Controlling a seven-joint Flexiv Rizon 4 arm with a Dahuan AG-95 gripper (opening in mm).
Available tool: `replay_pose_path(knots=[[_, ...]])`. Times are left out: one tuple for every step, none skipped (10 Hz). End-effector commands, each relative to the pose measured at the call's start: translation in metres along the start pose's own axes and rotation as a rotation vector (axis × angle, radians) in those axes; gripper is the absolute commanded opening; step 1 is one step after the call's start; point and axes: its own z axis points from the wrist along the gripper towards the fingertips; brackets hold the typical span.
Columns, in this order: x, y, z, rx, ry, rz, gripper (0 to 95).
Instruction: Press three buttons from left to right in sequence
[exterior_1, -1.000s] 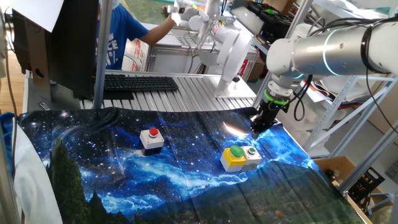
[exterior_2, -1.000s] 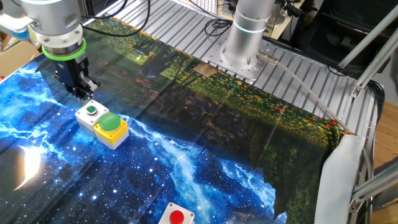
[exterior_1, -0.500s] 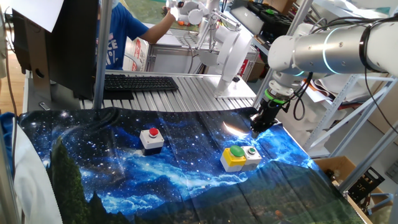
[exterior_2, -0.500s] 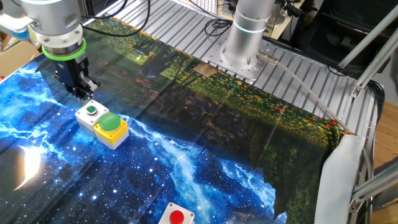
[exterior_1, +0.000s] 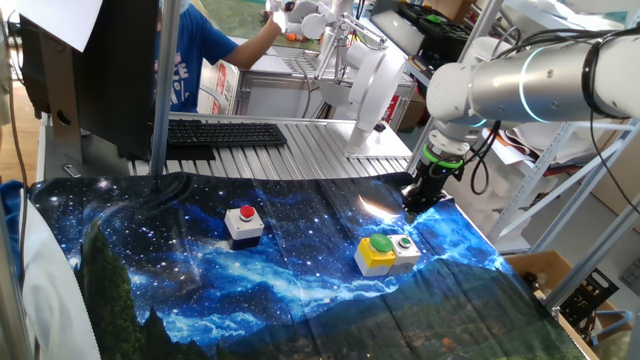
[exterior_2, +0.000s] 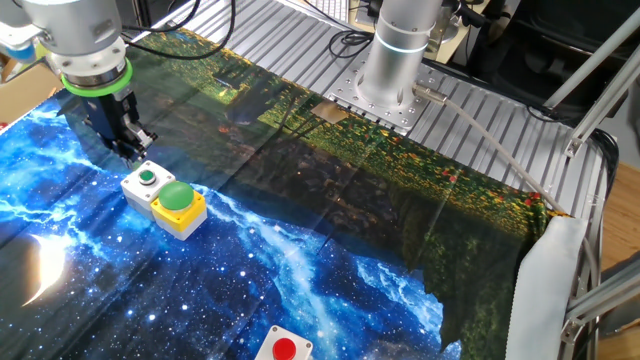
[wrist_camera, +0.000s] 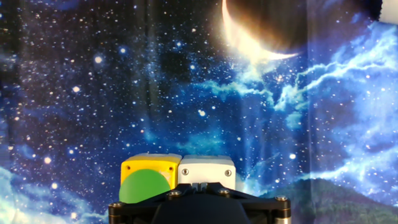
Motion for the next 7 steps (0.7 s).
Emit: replay_pose_path(knots=[[0.0010, 0.0002, 0.0000, 0.009, -0.002, -0.001, 0.0], [0.0009, 0.0002, 0.0001, 0.027, -0.007, -0.014, 0.0], [0.0008, 0.0003, 0.0001, 0.027, -0.009, -0.014, 0.0], [0.0007, 0.0002, 0.0007, 0.031, -0.019, -0.015, 0.0], [0.0004, -0.0004, 0.0014, 0.031, -0.023, -0.018, 0.0], [-0.0001, -0.0019, 0.0028, 0.029, -0.029, -0.021, 0.0], [-0.0003, -0.0022, 0.0039, 0.028, -0.041, -0.021, 0.0]])
